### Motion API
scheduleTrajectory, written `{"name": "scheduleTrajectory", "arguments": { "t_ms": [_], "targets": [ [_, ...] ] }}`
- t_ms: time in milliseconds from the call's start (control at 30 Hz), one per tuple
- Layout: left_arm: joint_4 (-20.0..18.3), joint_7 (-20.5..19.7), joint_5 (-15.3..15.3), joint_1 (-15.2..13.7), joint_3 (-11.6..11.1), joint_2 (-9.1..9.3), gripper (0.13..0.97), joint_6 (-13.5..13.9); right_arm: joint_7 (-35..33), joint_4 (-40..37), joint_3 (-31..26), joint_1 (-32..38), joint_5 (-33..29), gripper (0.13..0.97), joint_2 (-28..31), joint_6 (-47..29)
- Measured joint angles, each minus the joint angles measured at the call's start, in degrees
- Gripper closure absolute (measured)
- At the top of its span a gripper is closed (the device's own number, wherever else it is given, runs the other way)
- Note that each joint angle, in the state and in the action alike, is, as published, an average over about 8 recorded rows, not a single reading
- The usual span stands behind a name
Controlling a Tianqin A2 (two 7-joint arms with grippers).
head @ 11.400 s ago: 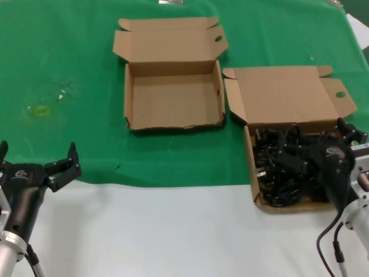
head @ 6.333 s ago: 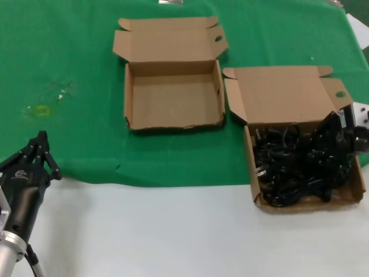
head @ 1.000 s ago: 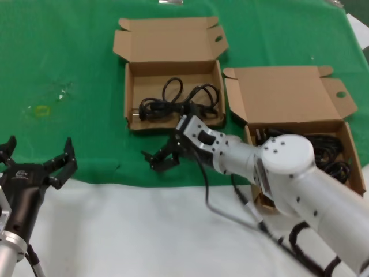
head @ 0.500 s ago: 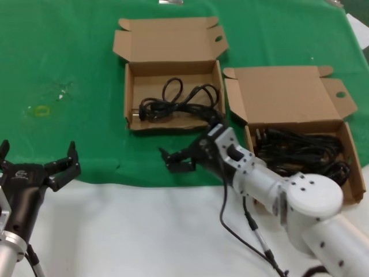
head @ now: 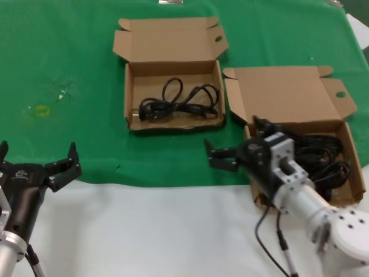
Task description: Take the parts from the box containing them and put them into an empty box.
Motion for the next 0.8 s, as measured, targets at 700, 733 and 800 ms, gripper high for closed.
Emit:
{"name": "scheduleTrajectory", "arguments": {
  "t_ms": [700, 733, 800],
  "targets": [
    [0.0, 0.0, 0.0, 0.0, 0.0, 0.00, 0.132, 0.0, 7.5, 17.6, 13.9, -16.4, -3.1, 0.129, 3.6, 6.8],
    [0.0, 0.0, 0.0, 0.0, 0.0, 0.00, 0.132, 0.0, 7.5, 17.6, 13.9, -16.5, -3.1, 0.129, 3.6, 6.8],
    [0.0, 0.0, 0.0, 0.0, 0.0, 0.00, 0.132, 0.0, 7.5, 17.6, 13.9, -16.5, -3.1, 0.129, 3.6, 6.8]
  ]
}}
